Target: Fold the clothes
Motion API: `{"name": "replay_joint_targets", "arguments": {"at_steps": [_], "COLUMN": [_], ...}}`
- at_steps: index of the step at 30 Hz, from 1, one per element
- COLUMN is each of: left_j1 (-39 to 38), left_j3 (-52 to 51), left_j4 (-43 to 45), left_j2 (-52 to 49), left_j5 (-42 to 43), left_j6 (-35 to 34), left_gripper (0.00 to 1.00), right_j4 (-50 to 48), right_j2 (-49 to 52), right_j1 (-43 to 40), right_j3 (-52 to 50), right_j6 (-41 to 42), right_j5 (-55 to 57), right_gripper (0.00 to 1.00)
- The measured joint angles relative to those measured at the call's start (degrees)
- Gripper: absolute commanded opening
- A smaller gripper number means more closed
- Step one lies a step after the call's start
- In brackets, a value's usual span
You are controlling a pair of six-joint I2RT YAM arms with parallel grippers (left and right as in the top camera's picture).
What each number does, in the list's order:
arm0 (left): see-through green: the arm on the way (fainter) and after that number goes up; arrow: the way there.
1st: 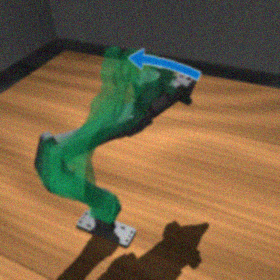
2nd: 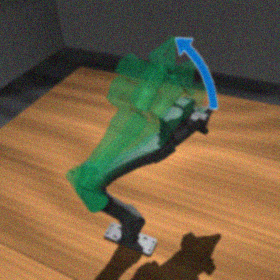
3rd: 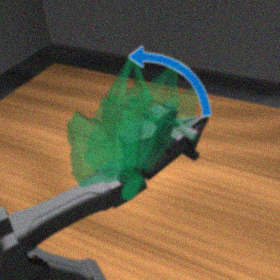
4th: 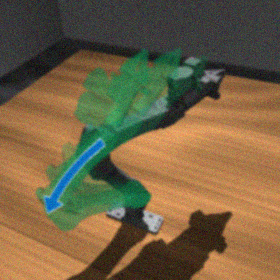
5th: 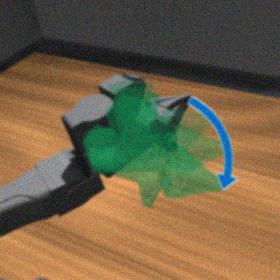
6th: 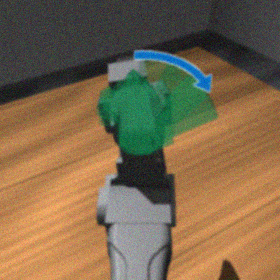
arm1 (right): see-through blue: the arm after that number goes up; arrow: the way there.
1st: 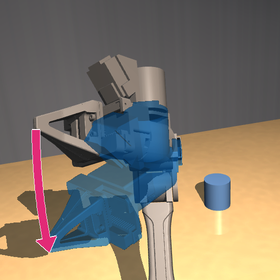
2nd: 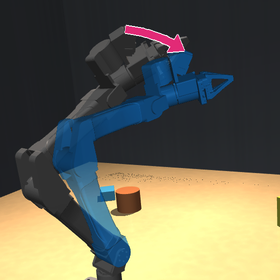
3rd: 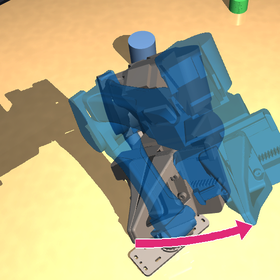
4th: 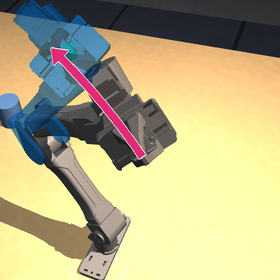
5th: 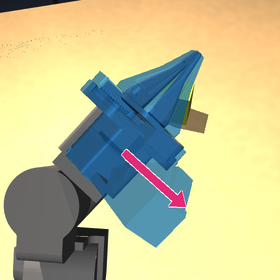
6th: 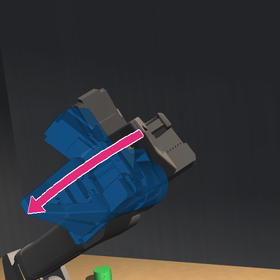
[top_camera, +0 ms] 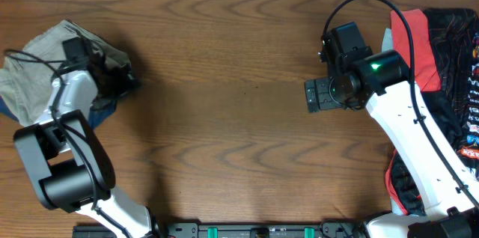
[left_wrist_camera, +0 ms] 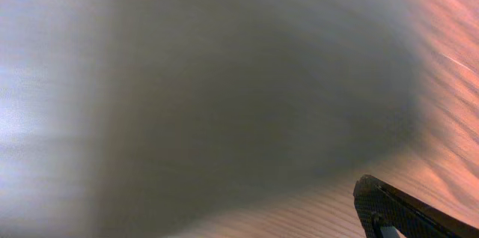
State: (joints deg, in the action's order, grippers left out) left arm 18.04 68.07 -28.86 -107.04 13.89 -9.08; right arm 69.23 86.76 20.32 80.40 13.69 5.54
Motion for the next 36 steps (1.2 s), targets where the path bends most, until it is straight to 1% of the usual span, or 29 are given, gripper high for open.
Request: {"name": "replay_joint_targets", "arguments": {"at_steps": [5, 9, 14, 19, 24, 28, 31, 32, 34, 36], "left_j1": [-9.0, -17.0, -23.6, -25.2, -25.2, -25.2, -25.2, -25.2, -25.2, -25.2], "left_j3": [0.0, 0.0, 0.0, 2.2, 6.0, 6.6, 6.6, 6.5, 6.5, 6.3], "left_j4": [-1.3, -2.6, -9.6, -24.2, -35.2, -39.8, -41.6, -41.7, -41.5, -40.7], "left_j2": [0.0, 0.0, 0.0, 0.0, 1.8, 7.5, 13.3, 15.7, 20.7, 26.9], "left_j5": [4.2, 5.0, 4.9, 4.8, 4.6, 4.6, 4.5, 4.5, 4.2, 3.7], "left_j6": [3.5, 5.7, 6.6, 7.0, 6.1, 6.1, 6.0, 6.0, 6.0, 6.0], "left_gripper": [0.98, 0.98, 0.98, 0.98, 0.98, 0.98, 0.98, 0.98, 0.98, 0.98], "right_j4": [-3.8, -5.5, -5.4, -3.6, 0.3, 4.1, 6.9, 7.5, 8.1, 8.3], "right_j2": [0.0, 0.0, 0.0, 0.0, 0.0, 0.0, 0.0, 0.0, 0.0, -0.2], "right_j1": [-0.1, -0.1, -1.9, -6.2, -7.5, -7.5, -7.5, -7.5, -7.5, -7.4], "right_j3": [0.0, 0.0, 0.0, 0.0, 0.0, 0.0, 0.0, 0.0, 0.0, 0.0], "right_j6": [1.9, 2.5, 3.4, 3.8, 3.9, 3.9, 3.9, 3.9, 3.9, 3.7], "right_j5": [-4.1, -6.5, -8.5, -10.2, -11.1, -11.5, -11.6, -11.6, -11.6, -11.8], "right_gripper": [0.99, 0.99, 0.99, 0.99, 0.99, 0.99, 0.99, 0.98, 0.93, 0.93]}}
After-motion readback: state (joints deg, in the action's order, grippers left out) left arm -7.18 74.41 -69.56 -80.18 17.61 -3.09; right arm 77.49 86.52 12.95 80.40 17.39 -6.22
